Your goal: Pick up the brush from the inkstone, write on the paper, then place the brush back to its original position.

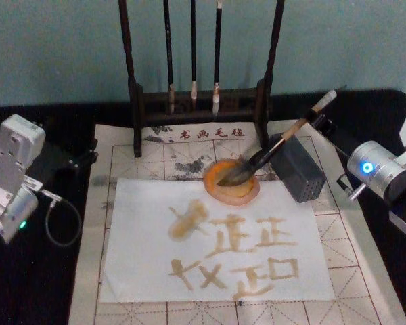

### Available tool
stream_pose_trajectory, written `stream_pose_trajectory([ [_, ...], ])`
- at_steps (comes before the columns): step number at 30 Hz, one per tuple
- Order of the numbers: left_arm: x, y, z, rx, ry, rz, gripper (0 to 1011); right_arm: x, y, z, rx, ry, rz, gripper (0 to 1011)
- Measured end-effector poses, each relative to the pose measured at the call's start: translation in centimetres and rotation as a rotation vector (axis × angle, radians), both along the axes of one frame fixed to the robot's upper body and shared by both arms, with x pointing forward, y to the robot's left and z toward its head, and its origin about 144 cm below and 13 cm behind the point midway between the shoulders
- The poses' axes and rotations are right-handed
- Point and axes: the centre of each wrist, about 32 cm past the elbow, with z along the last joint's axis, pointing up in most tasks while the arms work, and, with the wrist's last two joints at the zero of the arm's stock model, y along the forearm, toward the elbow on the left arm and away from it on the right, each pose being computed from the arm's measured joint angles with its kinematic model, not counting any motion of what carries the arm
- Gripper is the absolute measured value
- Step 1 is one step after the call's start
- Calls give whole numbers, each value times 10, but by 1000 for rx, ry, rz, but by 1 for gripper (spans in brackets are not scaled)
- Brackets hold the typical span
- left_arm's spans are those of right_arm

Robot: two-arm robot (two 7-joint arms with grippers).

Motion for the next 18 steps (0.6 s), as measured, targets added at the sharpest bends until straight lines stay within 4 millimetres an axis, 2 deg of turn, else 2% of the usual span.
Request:
stream_pose_trajectory([
  [18,0,0,0,0,0,0,1001,-12,-5,21,-157,-230,135,195],
])
